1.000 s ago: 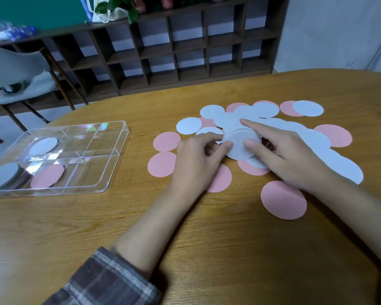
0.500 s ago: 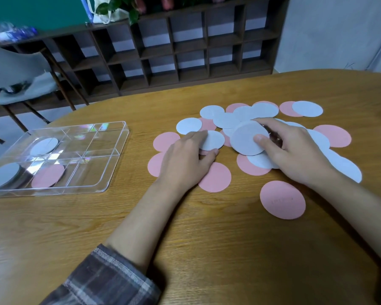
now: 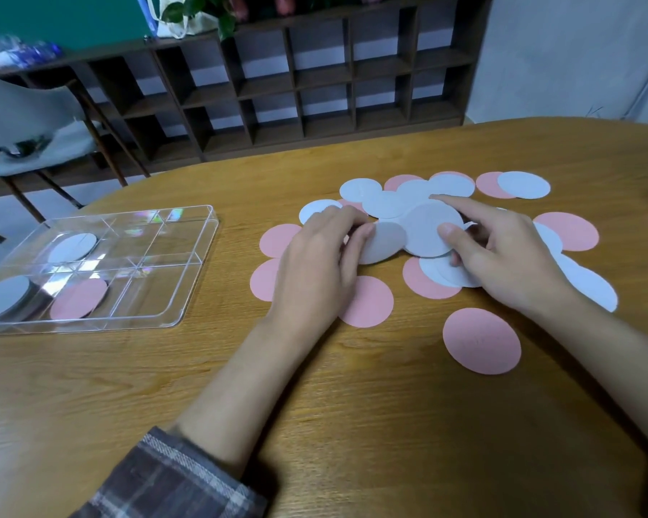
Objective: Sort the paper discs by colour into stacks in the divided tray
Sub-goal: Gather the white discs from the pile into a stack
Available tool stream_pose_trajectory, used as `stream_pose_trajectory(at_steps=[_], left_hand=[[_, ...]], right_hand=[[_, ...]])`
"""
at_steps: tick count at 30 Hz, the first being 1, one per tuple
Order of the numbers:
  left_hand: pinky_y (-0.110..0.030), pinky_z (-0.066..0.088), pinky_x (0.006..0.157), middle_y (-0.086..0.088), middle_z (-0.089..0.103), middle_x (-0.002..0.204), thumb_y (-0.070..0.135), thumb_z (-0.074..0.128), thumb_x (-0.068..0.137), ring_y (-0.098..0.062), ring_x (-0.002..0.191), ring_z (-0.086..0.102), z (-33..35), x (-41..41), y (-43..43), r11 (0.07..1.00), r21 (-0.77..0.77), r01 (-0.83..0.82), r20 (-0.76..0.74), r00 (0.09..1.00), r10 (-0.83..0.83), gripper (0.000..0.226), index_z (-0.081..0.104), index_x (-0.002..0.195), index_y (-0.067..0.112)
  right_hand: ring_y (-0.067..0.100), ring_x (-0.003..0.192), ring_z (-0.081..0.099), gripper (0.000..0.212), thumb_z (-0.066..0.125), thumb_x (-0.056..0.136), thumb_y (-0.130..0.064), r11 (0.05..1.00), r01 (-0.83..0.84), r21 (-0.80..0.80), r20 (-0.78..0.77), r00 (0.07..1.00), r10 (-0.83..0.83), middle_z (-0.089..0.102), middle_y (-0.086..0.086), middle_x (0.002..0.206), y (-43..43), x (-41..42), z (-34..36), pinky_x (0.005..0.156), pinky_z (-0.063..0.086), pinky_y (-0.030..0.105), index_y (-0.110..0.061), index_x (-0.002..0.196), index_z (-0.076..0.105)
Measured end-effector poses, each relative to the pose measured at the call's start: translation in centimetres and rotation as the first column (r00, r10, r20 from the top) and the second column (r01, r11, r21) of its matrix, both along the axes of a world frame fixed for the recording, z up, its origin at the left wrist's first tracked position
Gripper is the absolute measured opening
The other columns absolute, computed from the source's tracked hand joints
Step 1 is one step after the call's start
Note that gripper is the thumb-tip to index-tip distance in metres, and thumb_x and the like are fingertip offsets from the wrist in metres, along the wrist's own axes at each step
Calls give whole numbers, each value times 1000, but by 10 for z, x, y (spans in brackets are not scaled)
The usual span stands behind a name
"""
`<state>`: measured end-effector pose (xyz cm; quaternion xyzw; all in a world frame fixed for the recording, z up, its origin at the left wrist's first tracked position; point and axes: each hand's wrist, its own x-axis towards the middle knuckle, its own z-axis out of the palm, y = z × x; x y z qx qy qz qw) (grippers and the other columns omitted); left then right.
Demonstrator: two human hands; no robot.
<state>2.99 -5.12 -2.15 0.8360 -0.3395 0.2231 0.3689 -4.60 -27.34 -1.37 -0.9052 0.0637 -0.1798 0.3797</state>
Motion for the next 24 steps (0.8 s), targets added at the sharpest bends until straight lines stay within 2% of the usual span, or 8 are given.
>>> stream_pose_trajectory(at_steps=[2,5,9,12,14,17,22,24], left_hand=[[-24,45,72,3,69,91,19,63,103,-8,75,53,2,-3,-3,996,-90,21,-46,999,-25,12,72,98,12],[-26,50,71,5,71,88,17,68,99,-6,75,59,0,-7,-7,992,-125,32,-116,992,-46,8,74,103,13],[-22,56,70,6,70,78,16,75,92,-9,72,66,-1,-11,-11,989,-141,31,-225,972,-62,27,74,119,16],[-25,57,72,4,73,79,18,78,90,-9,71,67,-2,-10,-11,990,-142,21,-217,975,-52,26,78,116,16],[-23,56,71,3,73,80,19,78,90,-10,71,67,-1,-9,-10,988,-151,17,-214,976,-49,22,80,112,17],[-19,52,68,4,71,80,23,79,91,-10,71,65,0,-6,-9,991,-132,22,-179,983,-45,19,82,109,18],[-10,43,74,5,68,95,34,66,100,0,83,61,0,1,-5,996,-63,57,-178,982,-68,23,80,112,20],[-23,49,90,1,67,115,35,54,104,-6,105,62,-5,11,1,999,37,23,-184,983,-15,34,74,125,17]], right_hand=[[5,82,62,44,54,105,-27,999,-35,11,1,999,35,66,-11,84,2,-1,0,74,49,29,-40,147,52],[10,83,63,44,52,105,-27,996,-85,29,-3,996,85,68,-5,79,5,-2,-1,76,51,31,-41,147,51],[9,87,61,41,46,108,-28,987,-148,55,4,989,148,68,-4,82,8,-2,-2,77,47,23,-39,146,53],[12,92,60,47,46,105,-41,978,-206,25,-22,978,206,68,-4,97,11,-5,0,78,49,29,-34,151,48],[16,106,59,53,50,102,-44,976,-208,-58,-34,978,206,68,-1,119,13,-5,1,87,52,37,-33,154,43],[8,116,54,52,54,103,-38,974,-169,-152,-6,985,170,62,-6,139,13,-3,1,90,47,21,-33,154,44],[5,97,58,37,49,105,-37,971,-169,-171,-49,985,163,65,-8,111,9,-4,-1,72,48,22,-33,141,51],[2,98,58,35,49,105,-36,971,-174,-163,-69,984,165,63,-10,113,10,-3,-1,69,44,18,-31,139,51]])
